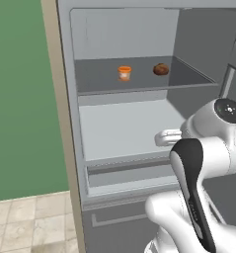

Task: Move the jam and bread from the second highest shelf to the top shelf to make space. Then, place the pitcher from the counter on the cleared second highest shelf.

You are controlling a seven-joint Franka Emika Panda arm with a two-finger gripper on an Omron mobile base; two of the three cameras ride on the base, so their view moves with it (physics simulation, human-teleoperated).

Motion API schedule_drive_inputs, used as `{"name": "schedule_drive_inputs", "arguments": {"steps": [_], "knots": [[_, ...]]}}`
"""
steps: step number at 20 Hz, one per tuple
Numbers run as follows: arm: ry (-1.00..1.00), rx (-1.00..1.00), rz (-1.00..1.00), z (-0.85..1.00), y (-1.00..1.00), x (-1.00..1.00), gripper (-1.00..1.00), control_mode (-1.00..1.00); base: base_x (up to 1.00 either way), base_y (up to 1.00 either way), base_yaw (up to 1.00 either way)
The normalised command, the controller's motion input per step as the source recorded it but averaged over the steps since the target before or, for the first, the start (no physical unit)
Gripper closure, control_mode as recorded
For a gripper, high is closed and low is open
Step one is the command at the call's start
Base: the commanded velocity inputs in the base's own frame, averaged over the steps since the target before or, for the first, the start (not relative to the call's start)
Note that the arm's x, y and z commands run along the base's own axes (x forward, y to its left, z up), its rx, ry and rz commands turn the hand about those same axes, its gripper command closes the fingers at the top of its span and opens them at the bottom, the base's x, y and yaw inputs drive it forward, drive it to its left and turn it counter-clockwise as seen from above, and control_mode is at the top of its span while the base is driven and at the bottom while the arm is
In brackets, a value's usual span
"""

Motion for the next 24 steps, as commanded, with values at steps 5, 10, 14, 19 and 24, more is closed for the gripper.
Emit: {"name": "schedule_drive_inputs", "arguments": {"steps": [5, 10, 14, 19, 24], "knots": [[0.0, 0.0, 0.0, 0.0, 0.0, 0.0, -1.0, 1.0, -0.24, 0.72, -0.12], [0.0, 0.0, 0.0, 0.0, 0.0, 0.0, -1.0, 1.0, -0.28, 0.87, -0.21], [0.0, 0.0, 0.0, 0.0, 0.0, 0.0, -1.0, 1.0, -0.61, 0.52, -0.41], [0.0, 0.0, 0.0, 0.0, 0.0, 0.0, -1.0, 1.0, -0.81, 0.08, -0.58], [0.0, 0.0, 0.0, 0.0, 0.0, 0.0, -1.0, 1.0, -0.65, 0.0, -0.67]]}}
